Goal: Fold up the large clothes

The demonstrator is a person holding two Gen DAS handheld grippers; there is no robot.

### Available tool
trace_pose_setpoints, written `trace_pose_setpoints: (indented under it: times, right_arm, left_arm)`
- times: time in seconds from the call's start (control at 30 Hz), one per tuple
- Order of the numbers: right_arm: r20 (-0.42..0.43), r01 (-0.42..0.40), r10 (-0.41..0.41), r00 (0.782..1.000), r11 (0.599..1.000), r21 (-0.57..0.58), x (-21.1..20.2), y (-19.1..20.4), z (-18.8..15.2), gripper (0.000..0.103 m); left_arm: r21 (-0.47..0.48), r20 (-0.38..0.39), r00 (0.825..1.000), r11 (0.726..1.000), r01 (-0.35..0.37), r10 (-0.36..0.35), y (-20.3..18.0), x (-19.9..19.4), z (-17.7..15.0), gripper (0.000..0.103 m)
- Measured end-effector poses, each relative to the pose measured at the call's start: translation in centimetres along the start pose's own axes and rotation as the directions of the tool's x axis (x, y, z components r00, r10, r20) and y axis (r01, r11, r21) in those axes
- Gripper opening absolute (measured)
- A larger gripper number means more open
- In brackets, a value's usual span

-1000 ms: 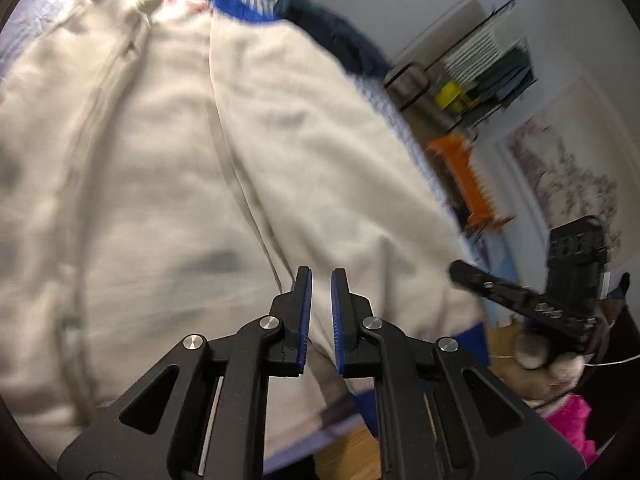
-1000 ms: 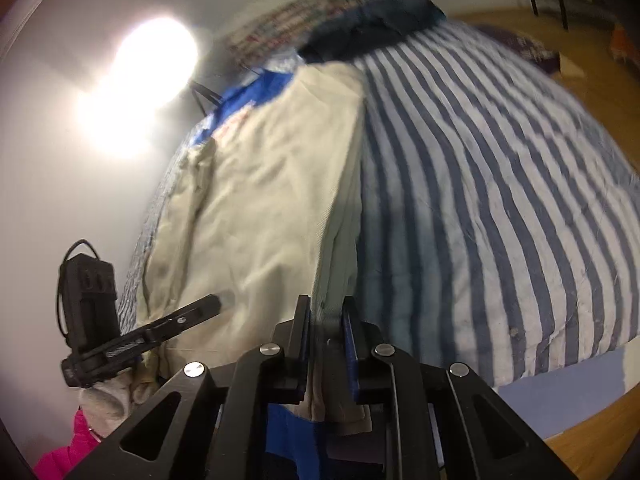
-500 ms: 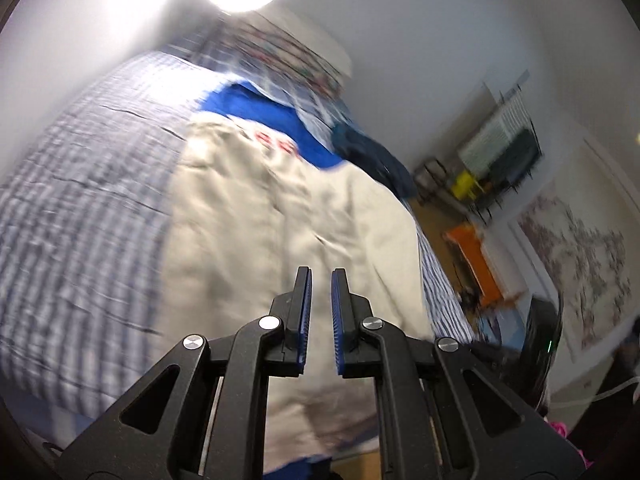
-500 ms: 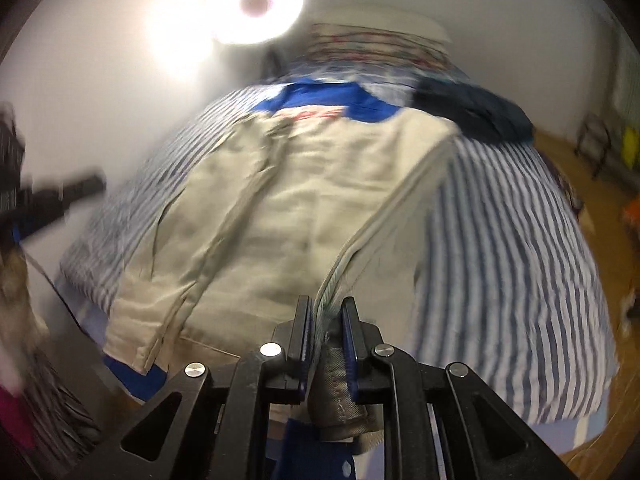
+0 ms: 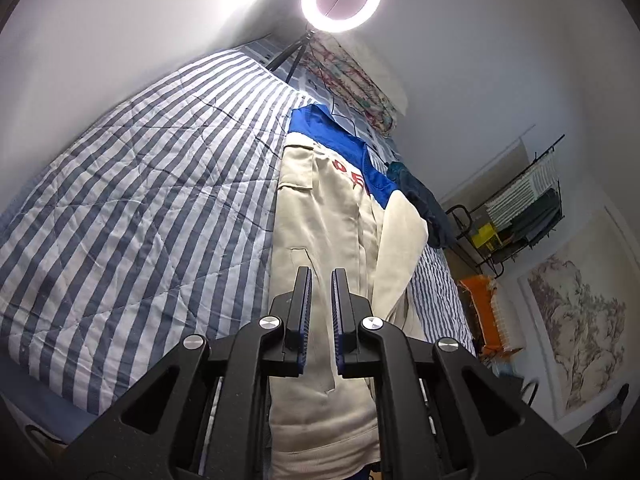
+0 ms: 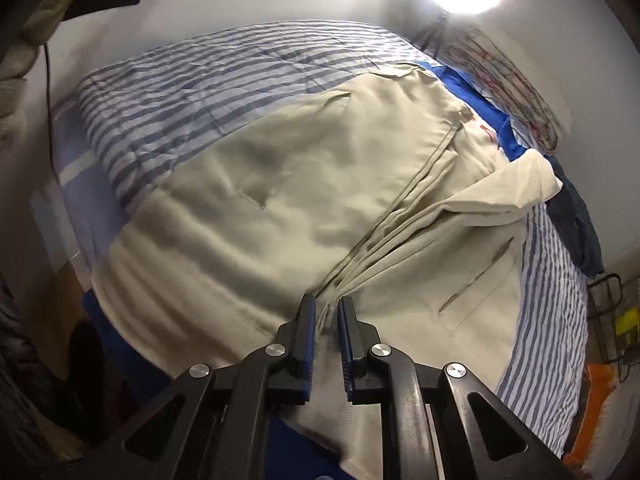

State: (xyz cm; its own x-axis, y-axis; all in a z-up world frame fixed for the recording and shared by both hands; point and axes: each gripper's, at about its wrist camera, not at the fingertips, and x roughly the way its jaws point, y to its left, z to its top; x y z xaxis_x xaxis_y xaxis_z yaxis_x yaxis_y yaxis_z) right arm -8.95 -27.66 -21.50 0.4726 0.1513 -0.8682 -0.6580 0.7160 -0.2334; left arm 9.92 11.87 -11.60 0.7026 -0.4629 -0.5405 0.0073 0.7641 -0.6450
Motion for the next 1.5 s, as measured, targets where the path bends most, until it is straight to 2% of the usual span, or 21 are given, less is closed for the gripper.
trace_pose_setpoints:
  times: [0.03, 0.1, 0.17, 0.2, 0.23, 0.3, 0.4, 0.6, 0.8, 1.03, 1.13, 1.17, 1.2, 1.3, 1.37, 1.5]
  right_arm:
    - [0.012, -0.061, 0.060, 0.998, 0.998, 0.034, -0.7, -0.9, -0.2, 0.016]
    - [0.057, -0.197, 0.192, 0.980, 0.975, 0.099, -2.6, -3.0, -1.0, 0.032]
    - [0.120, -0.310, 0.293, 0.949, 0.938, 0.156, -4.4, -5.1, -1.4, 0.034]
    - [0.158, -0.355, 0.329, 0.931, 0.916, 0.186, -5.2, -6.4, -1.6, 0.035]
    - [0.187, -0.372, 0.337, 0.923, 0.905, 0.207, -5.8, -7.3, -1.6, 0.036]
    - [0.248, -0.364, 0.301, 0.921, 0.892, 0.269, -6.7, -10.3, -1.4, 0.050]
    - [0.296, -0.331, 0.230, 0.927, 0.873, 0.359, -6.2, -14.2, 0.0, 0.053]
    - [0.334, -0.270, 0.083, 0.939, 0.781, 0.564, -2.5, -23.3, 2.5, 0.064]
    - [0.338, -0.268, 0.029, 0.941, 0.674, 0.689, 2.1, -30.7, 4.5, 0.071]
    - [0.318, -0.284, 0.036, 0.948, 0.551, 0.785, 7.1, -35.6, 5.4, 0.071]
    - [0.337, -0.315, 0.056, 0.940, 0.523, 0.792, 8.5, -36.6, 6.0, 0.064]
    - [0.346, -0.332, 0.074, 0.936, 0.519, 0.788, 8.9, -36.8, 6.2, 0.046]
    - [0.349, -0.348, 0.099, 0.932, 0.515, 0.784, 9.3, -36.9, 6.5, 0.023]
    - [0.365, -0.374, 0.118, 0.924, 0.489, 0.788, 9.5, -37.0, 7.5, 0.003]
    - [0.381, -0.388, 0.117, 0.917, 0.487, 0.782, 9.1, -36.7, 8.6, 0.003]
    - [0.387, -0.381, 0.116, 0.915, 0.568, 0.730, 8.6, -35.0, 13.4, 0.002]
  left_arm:
    - [0.005, 0.000, 1.000, 1.000, 0.003, -0.003, -0.1, -0.1, 0.0, 0.006]
    - [0.010, 0.001, 1.000, 1.000, 0.014, -0.014, -0.4, -0.4, 0.0, 0.006]
    - [0.015, 0.000, 1.000, 1.000, 0.026, -0.026, -0.8, -0.5, -0.1, 0.006]
    - [0.017, -0.001, 1.000, 0.999, 0.029, -0.029, -1.0, -0.5, -0.1, 0.006]
    - [0.019, -0.001, 0.999, 0.999, 0.034, -0.034, -1.2, -0.5, -0.1, 0.006]
    - [0.028, -0.002, 0.999, 0.999, 0.039, -0.039, -1.7, -0.4, 0.0, 0.006]
    - [0.026, -0.011, 0.999, 0.999, 0.048, -0.047, -1.9, 0.2, 0.1, 0.006]
    - [0.012, -0.031, 0.999, 0.999, 0.039, -0.039, -1.4, 1.5, 0.8, 0.006]
    - [-0.010, -0.043, 0.999, 1.000, 0.015, -0.015, -0.3, 2.8, 1.5, 0.006]
    - [-0.004, -0.080, 0.997, 1.000, 0.004, -0.005, -0.3, 4.7, 1.5, 0.006]
    - [0.004, -0.087, 0.996, 1.000, 0.007, -0.006, -0.7, 5.2, 1.5, 0.006]
    - [0.003, -0.091, 0.996, 1.000, 0.009, -0.009, -0.8, 5.5, 1.5, 0.006]
    - [0.003, -0.095, 0.995, 1.000, 0.011, -0.010, -0.9, 5.6, 1.5, 0.006]
    - [0.013, -0.105, 0.994, 1.000, 0.017, -0.016, -1.2, 5.8, 1.4, 0.006]
    - [0.031, -0.105, 0.994, 0.999, 0.016, -0.013, -1.4, 5.7, 1.2, 0.006]
    - [0.033, -0.101, 0.995, 0.999, 0.016, -0.013, -1.3, 5.3, 1.3, 0.006]
